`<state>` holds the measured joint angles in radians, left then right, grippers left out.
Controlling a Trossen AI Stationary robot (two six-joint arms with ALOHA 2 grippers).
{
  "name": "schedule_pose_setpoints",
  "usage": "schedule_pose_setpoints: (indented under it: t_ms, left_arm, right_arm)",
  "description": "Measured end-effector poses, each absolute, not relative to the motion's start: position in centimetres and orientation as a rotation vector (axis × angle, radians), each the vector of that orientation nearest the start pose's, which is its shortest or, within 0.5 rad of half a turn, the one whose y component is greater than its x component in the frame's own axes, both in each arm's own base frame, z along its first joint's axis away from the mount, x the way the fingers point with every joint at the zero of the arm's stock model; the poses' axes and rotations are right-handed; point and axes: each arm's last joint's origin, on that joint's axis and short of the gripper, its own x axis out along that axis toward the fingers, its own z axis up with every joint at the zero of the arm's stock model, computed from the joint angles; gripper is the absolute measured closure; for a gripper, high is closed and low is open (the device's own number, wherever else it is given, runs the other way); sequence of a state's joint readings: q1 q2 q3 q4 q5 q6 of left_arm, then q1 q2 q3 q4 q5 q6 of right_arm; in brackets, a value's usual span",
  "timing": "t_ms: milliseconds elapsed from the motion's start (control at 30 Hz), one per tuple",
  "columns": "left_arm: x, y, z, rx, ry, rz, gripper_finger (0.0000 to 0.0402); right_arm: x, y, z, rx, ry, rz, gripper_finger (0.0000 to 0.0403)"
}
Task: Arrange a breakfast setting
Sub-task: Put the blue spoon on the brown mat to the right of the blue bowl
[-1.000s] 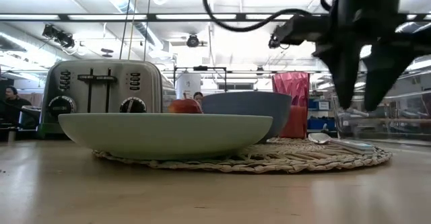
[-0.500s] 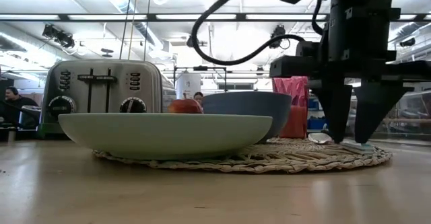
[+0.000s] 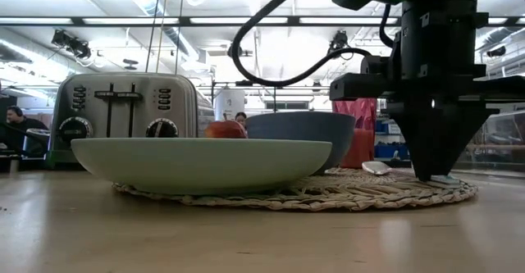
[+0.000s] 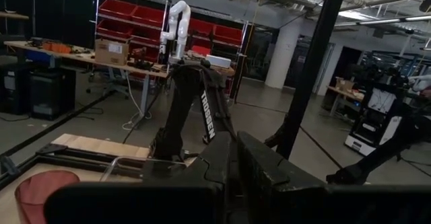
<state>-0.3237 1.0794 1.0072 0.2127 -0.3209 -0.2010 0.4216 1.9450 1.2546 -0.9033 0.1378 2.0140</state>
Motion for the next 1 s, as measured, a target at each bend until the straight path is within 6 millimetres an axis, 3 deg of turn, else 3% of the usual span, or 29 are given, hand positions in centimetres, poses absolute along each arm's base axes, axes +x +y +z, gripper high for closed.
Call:
schedule_pose_setpoints:
  t_ms: [700, 1000]
  left_arm:
    - [22.9, -6.7, 39.2, -0.264, -0.131, -0.019, 0.0367]
    - [22.9, -6.7, 39.2, -0.264, -0.131, -0.019, 0.0367]
  right_arm:
    - [31.8, 10.5, 15.4, 1.097, 1.074, -1.266, 0.0354]
    - [32.0, 10.2, 15.4, 1.080, 1.094, -1.245, 0.0349]
